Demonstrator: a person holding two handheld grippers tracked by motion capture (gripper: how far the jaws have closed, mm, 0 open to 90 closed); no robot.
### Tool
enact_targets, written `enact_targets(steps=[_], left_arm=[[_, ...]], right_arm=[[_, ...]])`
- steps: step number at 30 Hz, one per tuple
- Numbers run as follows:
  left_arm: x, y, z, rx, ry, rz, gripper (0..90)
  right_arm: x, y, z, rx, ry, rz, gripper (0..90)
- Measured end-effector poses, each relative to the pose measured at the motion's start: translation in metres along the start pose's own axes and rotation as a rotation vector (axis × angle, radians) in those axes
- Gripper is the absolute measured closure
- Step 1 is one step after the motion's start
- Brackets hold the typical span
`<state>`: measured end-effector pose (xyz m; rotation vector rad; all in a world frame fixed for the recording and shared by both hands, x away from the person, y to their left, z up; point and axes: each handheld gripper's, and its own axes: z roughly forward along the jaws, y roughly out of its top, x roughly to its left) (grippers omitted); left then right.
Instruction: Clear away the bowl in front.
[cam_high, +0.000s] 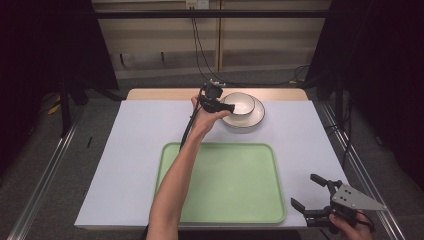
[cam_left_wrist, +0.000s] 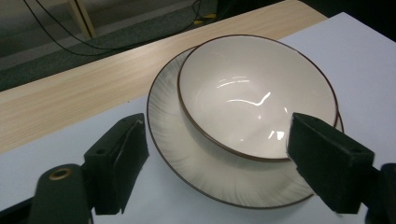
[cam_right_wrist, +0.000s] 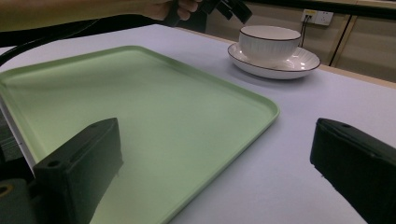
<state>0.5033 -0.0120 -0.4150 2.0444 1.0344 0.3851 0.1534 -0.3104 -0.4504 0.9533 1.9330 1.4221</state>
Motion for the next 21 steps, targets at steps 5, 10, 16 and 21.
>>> enact_targets(steps=[5,10,16,21], left_arm=[[0.001,0.003,0.014,0.045,0.03,0.022,22.4],[0.0,0.004,0.027,0.055,0.022,0.014,27.4],[0.001,0.008,0.045,0.088,0.074,-0.028,28.3],[0.007,0.005,0.051,0.136,0.077,-0.086,37.1]], right_arm=[[0.0,0.0,-0.001,-0.003,-0.007,0.003,1.7],[-0.001,0.0,-0.001,0.004,-0.009,0.003,1.7],[0.0,0.0,0.002,0.001,0.005,0.009,1.7],[-0.001,0.001,0.003,0.001,0.006,0.001,1.7]])
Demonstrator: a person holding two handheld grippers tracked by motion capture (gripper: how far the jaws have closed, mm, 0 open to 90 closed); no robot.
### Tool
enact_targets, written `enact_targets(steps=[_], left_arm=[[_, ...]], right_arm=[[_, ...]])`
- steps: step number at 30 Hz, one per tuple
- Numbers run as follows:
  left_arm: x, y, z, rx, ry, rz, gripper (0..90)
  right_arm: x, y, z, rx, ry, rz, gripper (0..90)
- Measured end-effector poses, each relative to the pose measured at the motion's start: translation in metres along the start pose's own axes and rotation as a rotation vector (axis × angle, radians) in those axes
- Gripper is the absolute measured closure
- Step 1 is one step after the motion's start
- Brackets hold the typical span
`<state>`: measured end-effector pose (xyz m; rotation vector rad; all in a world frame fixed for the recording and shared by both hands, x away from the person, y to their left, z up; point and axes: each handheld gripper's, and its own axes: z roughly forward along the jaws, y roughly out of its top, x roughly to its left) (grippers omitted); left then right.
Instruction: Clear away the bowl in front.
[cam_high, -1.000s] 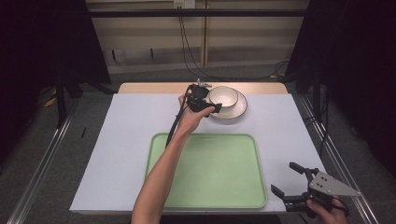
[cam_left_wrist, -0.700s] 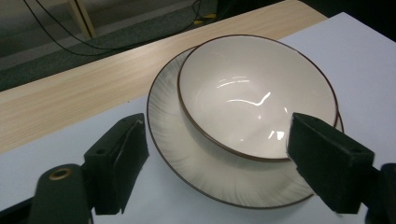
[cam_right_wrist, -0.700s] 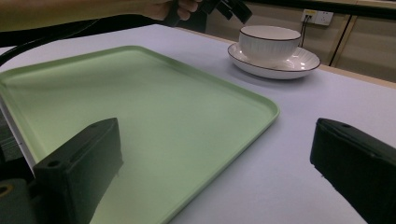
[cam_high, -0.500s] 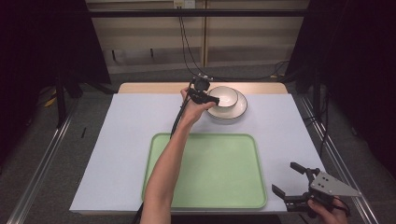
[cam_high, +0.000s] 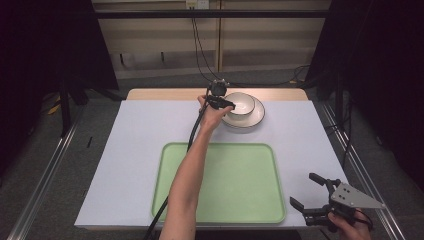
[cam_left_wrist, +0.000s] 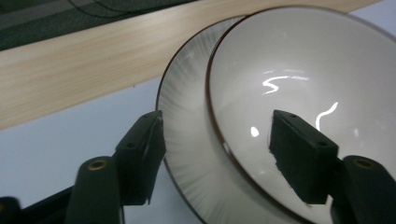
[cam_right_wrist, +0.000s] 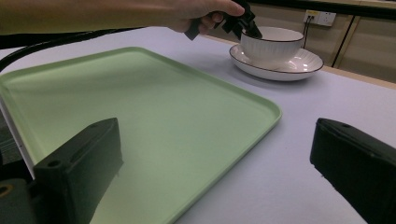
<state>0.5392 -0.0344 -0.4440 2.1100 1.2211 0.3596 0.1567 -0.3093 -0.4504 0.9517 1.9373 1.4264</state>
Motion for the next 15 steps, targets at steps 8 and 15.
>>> enact_targets(steps=[8,15], left_arm=[[0.0025,0.0019,0.004,0.045,-0.047,-0.026,52.0],[0.0064,0.0032,0.0046,0.054,-0.082,-0.072,60.9]], right_arm=[[-0.0009,-0.0002,0.0009,0.004,-0.005,0.001,1.8],[-0.0007,-0.0004,0.0,0.007,-0.009,0.008,1.8]])
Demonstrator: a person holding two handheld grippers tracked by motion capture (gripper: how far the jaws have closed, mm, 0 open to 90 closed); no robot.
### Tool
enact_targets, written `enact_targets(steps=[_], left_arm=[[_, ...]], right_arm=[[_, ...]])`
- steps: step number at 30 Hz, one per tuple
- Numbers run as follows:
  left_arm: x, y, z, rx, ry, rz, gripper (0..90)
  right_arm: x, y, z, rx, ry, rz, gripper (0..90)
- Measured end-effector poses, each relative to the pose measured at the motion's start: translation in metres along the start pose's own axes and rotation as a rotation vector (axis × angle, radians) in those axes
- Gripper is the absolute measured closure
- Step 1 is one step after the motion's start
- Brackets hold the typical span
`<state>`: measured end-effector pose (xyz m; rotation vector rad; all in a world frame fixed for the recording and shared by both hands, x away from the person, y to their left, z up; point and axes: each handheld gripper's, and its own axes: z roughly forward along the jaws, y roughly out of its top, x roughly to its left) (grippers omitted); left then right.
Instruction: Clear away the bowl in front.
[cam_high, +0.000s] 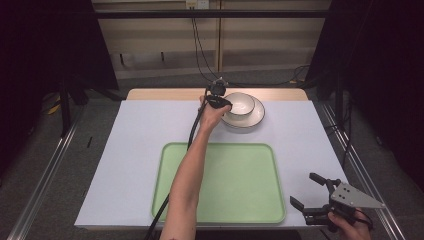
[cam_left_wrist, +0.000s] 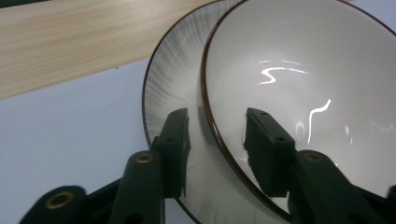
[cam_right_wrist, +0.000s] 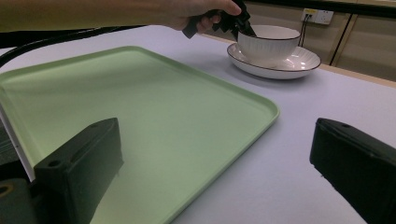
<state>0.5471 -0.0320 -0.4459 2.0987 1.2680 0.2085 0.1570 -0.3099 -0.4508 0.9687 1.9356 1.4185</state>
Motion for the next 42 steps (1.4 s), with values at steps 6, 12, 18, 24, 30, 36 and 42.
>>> enact_targets(steps=[6,12,18,24,30,36,42], left_arm=[[0.003,0.0,0.004,0.011,-0.041,-0.01,65.0],[0.0,0.0,0.008,0.02,-0.014,0.014,73.2],[0.001,0.0,0.01,0.019,-0.029,-0.012,77.3],[0.002,-0.002,0.009,0.014,-0.052,-0.052,79.9],[0.0,-0.001,0.008,0.015,-0.055,-0.058,81.7],[0.002,-0.001,0.006,-0.001,-0.089,-0.1,81.6],[-0.002,-0.001,0.005,-0.008,-0.085,-0.091,81.8]], right_arm=[[0.0,0.0,0.001,-0.006,-0.006,0.002,1.9],[-0.002,0.0,0.0,0.001,-0.004,-0.011,1.8],[-0.001,0.0,-0.001,0.0,-0.002,-0.015,1.8],[-0.001,0.0,0.001,0.0,-0.005,-0.014,1.9],[0.0,0.001,0.002,0.003,0.006,-0.021,1.9],[-0.001,0.0,0.0,-0.002,-0.01,-0.012,1.9],[-0.002,0.0,0.0,-0.007,-0.006,-0.011,1.9]])
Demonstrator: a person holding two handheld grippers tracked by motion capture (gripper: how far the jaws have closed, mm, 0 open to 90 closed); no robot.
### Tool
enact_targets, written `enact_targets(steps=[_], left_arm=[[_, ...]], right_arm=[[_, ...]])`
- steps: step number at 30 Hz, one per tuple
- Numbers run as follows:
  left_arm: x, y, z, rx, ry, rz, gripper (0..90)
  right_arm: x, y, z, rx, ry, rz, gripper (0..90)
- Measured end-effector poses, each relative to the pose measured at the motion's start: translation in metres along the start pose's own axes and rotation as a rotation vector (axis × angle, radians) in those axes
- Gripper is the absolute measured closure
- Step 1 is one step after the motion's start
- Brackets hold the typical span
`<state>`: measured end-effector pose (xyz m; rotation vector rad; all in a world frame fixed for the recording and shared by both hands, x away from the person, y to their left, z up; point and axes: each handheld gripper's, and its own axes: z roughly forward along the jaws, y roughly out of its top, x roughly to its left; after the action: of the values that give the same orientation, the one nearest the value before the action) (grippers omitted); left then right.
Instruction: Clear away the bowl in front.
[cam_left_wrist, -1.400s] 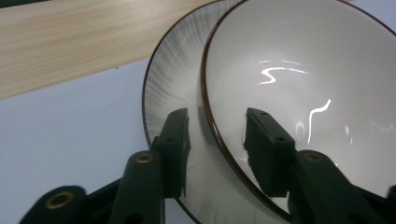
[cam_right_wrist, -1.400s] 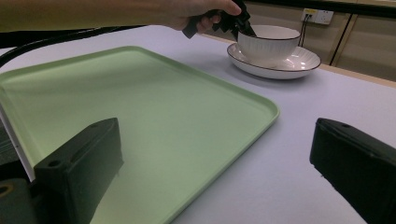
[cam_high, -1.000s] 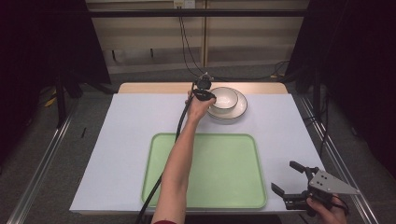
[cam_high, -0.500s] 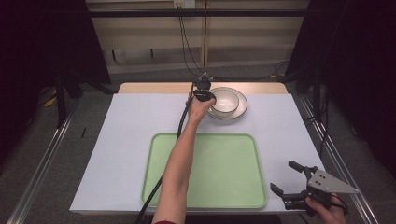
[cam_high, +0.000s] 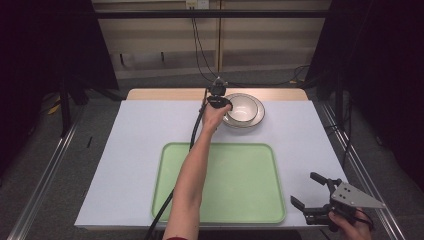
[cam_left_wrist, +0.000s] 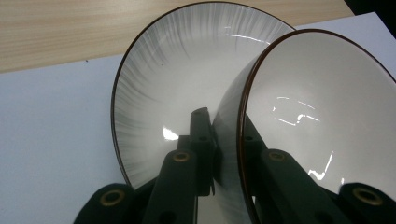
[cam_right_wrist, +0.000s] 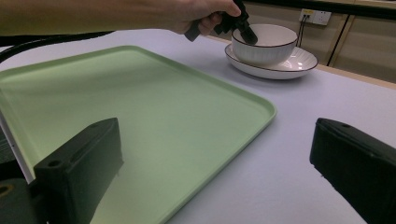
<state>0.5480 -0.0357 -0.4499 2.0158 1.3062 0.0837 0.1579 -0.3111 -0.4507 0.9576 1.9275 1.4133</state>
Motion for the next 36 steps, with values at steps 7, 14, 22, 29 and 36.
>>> enact_targets(steps=[7,14,22,29,36], left_arm=[[-0.002,0.001,-0.001,-0.013,-0.005,-0.017,81.8],[-0.006,0.002,-0.007,-0.034,-0.013,-0.028,81.8],[-0.001,0.005,-0.027,-0.056,-0.027,-0.028,81.9],[-0.001,0.004,-0.042,-0.068,-0.032,-0.021,81.9],[-0.003,0.003,-0.056,-0.07,-0.048,-0.008,81.9]], right_arm=[[0.0,0.0,-0.001,0.004,-0.008,0.006,2.0],[-0.001,-0.001,-0.004,-0.002,-0.012,0.006,2.1],[0.0,-0.001,-0.004,-0.005,-0.011,-0.002,2.3],[0.001,-0.001,-0.006,-0.007,-0.015,0.001,2.4],[0.002,0.0,-0.007,-0.013,-0.016,-0.003,2.4]])
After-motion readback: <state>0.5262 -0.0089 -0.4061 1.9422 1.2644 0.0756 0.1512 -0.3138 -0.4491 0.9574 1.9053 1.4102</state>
